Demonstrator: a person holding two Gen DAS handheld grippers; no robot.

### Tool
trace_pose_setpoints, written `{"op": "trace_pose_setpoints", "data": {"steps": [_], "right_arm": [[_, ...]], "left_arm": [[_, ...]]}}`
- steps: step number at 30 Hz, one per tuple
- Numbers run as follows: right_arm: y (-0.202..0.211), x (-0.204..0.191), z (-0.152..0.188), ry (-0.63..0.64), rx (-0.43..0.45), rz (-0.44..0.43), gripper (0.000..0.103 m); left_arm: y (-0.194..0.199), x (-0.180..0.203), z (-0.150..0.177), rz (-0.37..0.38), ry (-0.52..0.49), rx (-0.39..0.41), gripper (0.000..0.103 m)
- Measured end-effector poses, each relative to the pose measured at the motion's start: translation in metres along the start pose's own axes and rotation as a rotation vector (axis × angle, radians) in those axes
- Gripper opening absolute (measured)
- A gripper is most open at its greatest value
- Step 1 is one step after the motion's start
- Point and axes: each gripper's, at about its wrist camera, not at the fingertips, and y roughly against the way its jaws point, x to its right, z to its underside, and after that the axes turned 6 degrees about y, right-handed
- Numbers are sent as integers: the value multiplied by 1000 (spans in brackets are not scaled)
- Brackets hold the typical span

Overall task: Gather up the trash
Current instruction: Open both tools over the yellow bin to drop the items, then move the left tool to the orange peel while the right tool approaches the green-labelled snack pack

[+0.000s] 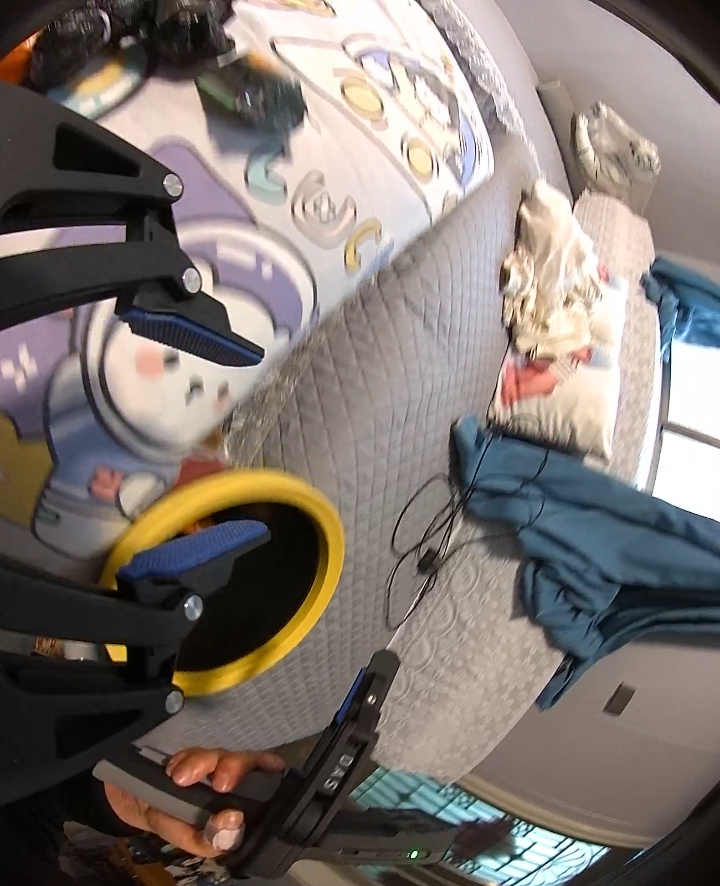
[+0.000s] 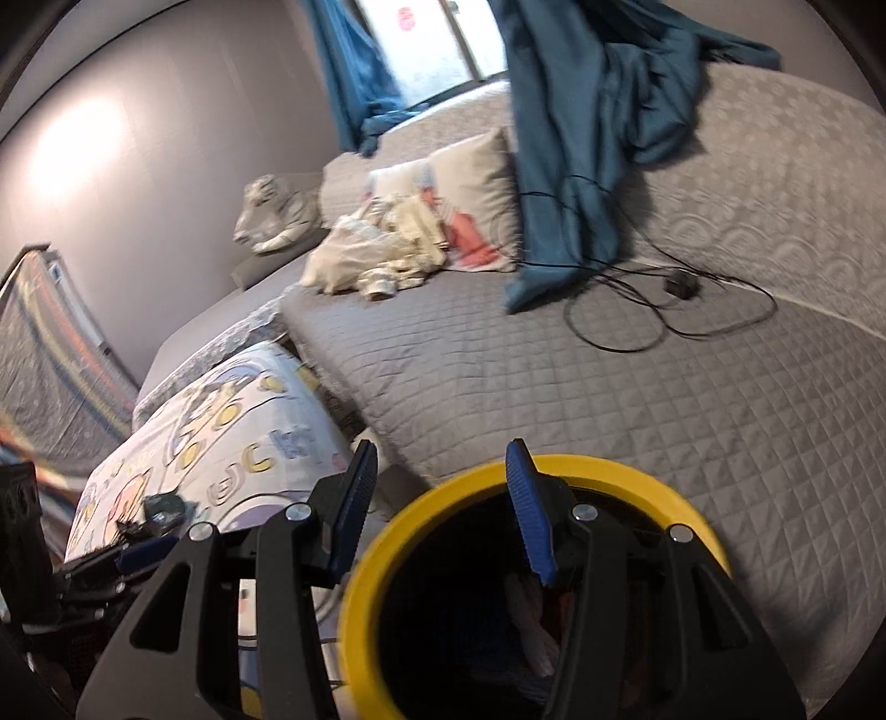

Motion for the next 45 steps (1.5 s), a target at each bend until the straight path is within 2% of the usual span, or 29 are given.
{"op": "trace_pose_setpoints", "data": {"steps": [16,26,36,43,45], "right_arm": [[-30,-143,1,213,-64,-200,46],[-47,-226,12,336,-115,-302,46],[-76,-283,22,411,-180,-358,47],[-107,-311,31,434,-236,-364,48],[-116,-315,32,430,-251,-366,54]], "left_arm": [[84,-108,13,-213,142,104,55],[127,-162,28,-315,225,140,55],[159,-214,43,-395,293,162,55],[171,-253,54,-458,339,154,56],[173,-264,58,-474,355,145,56]]}}
